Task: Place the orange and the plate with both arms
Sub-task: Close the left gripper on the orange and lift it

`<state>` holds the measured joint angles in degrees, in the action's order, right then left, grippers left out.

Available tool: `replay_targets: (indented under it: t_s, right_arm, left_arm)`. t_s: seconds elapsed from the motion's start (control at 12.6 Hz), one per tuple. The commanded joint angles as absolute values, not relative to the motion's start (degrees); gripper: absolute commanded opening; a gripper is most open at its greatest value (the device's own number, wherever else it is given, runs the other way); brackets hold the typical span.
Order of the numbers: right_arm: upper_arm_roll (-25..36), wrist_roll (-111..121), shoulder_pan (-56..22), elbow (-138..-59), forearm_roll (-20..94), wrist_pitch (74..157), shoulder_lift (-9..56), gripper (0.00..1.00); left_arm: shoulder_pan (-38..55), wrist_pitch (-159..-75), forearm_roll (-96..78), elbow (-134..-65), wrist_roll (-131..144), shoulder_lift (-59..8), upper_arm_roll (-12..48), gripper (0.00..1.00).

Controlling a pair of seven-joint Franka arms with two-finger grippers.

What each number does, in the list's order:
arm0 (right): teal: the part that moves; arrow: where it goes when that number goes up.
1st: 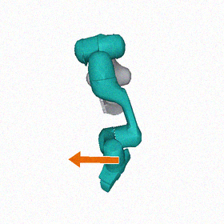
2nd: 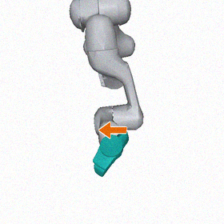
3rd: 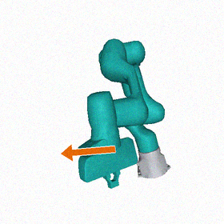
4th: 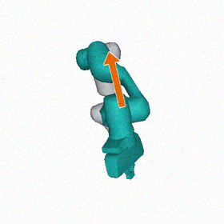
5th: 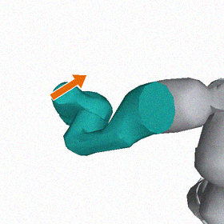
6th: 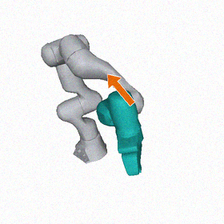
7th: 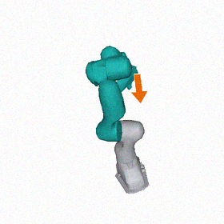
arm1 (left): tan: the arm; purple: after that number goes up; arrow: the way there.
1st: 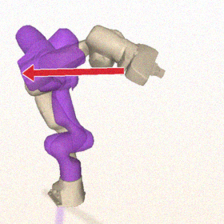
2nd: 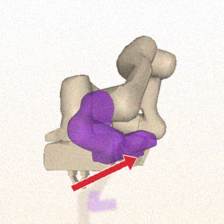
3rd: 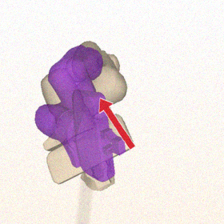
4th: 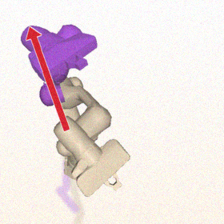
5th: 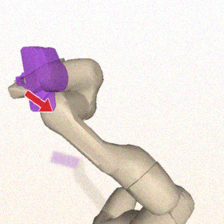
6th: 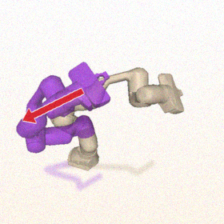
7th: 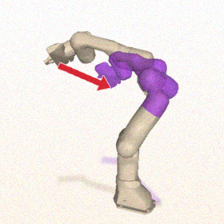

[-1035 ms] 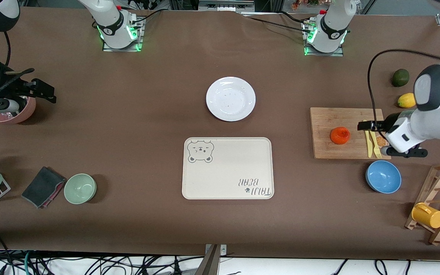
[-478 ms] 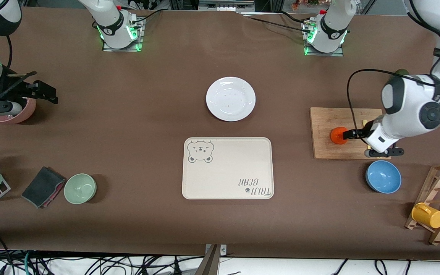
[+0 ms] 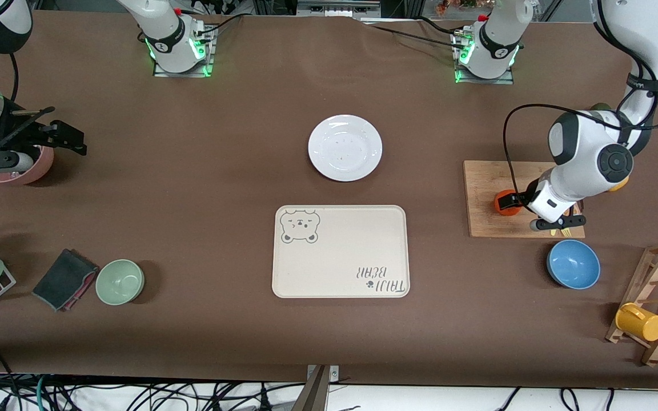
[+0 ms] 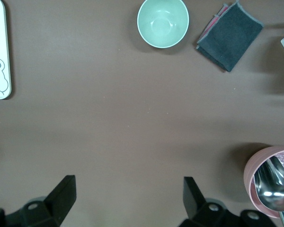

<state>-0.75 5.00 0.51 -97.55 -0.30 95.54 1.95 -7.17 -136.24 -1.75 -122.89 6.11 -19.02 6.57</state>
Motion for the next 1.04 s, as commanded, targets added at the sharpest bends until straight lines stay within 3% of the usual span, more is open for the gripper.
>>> replay_targets:
  t_s: [0.0, 0.4, 0.96]
  right_arm:
    - [-0.70, 5.71, 0.70, -97.29, 0.44, 94.92, 2.28, 1.00]
    - [-0.70, 5.71, 0.70, -97.29, 0.44, 94.49, 2.72, 1.00]
    - [-0.88, 5.80, 0.44, -97.29, 0.62, 94.22, 3.52, 1.00]
  left_arm:
    - [-7.12, -138.43, -0.18, -123.31, 7.12, -20.47, 6.68, 1.00]
    - [-7.12, -138.52, 0.00, -123.31, 6.94, -21.97, 6.68, 1.00]
    - [-7.12, -137.82, 0.26, -122.96, 6.33, -22.15, 6.59, 0.27]
